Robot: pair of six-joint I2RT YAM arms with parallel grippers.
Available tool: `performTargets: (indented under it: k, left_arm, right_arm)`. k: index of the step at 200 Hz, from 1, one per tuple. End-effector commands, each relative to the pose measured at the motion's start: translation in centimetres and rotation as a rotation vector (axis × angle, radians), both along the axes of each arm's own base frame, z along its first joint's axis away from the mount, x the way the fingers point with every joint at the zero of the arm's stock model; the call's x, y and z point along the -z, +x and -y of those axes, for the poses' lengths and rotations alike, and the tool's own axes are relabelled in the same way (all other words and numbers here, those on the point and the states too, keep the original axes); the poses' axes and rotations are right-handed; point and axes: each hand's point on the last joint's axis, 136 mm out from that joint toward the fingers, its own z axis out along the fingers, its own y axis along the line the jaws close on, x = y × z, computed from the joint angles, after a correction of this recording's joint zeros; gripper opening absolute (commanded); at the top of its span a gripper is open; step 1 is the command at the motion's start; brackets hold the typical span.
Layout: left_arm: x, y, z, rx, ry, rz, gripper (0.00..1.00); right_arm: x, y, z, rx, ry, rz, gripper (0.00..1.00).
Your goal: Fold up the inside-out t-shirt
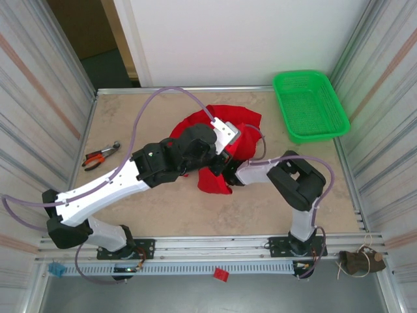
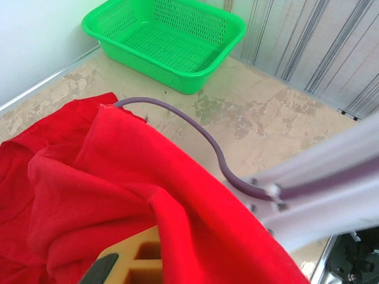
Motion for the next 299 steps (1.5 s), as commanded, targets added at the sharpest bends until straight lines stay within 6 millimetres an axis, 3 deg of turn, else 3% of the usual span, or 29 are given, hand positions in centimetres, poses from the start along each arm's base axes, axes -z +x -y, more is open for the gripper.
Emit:
performTargets:
  k: [1, 31, 43, 69, 84, 110, 147, 183, 200, 229, 247, 259, 274, 299]
  left_arm:
    - [-1.5, 0.0, 0.3, 0.010, -0.049, 0.015, 0.00]
    - [0.3, 1.2, -0.8, -0.040, -0.039, -0.031, 0.00]
    - [0.7, 1.4, -0.7, -0.039, -0.047, -0.039, 0.00]
    - [0.0, 0.7, 0.3, 0.006, -0.089, -0.061, 0.00]
    - [-1.8, -0.5, 1.0, 0.053, -0.132, -0.052, 0.00]
    - [-5.4, -2.3, 1.5, 0.129, -0.228, -0.050, 0.00]
    - [-8.0, -3.7, 1.7, 0.188, -0.312, -0.050, 0.00]
    - [-7.0, -4.2, 1.8, 0.203, -0.301, -0.077, 0.00]
    - [-6.2, -4.1, 1.4, 0.180, -0.289, -0.091, 0.00]
    - [-4.0, -2.7, 0.4, 0.097, -0.257, -0.110, 0.00]
    - [-3.3, -2.5, 0.7, 0.095, -0.267, -0.127, 0.00]
    - [-3.3, -2.4, 0.8, 0.100, -0.269, -0.130, 0.00]
    - [-3.8, -2.7, 1.1, 0.121, -0.283, -0.132, 0.00]
    - [-5.5, -3.5, 1.0, 0.159, -0.342, -0.122, 0.00]
  right_arm:
    - [2.7, -0.6, 0.0, -0.007, -0.005, -0.143, 0.09]
    - [-2.2, -2.5, -4.2, -0.148, 0.040, 0.022, 0.12]
    - [-3.0, -2.3, -5.4, -0.167, 0.044, 0.053, 0.13]
    - [-0.6, 1.5, -4.5, -0.053, 0.116, -0.027, 0.14]
    - [0.8, 3.4, -3.6, 0.014, 0.157, -0.073, 0.14]
    - [0.9, 5.7, -3.2, 0.053, 0.138, -0.101, 0.17]
    - [1.5, 8.0, -2.6, 0.085, 0.062, -0.138, 0.43]
    - [1.7, 9.6, -1.5, 0.103, 0.038, -0.177, 0.58]
    - [-0.3, 9.7, -1.7, 0.070, 0.049, -0.143, 0.59]
    - [-6.1, 8.6, -2.6, 0.013, 0.056, 0.065, 0.58]
    - [-6.9, 8.7, -3.6, -0.016, 0.096, 0.085, 0.58]
    - [-6.4, 8.9, -3.9, -0.002, 0.076, 0.070, 0.65]
    - [-4.2, 9.8, -3.8, 0.045, 0.027, -0.001, 0.81]
    - [-0.2, 11.2, -1.3, 0.191, -0.059, -0.137, 0.83]
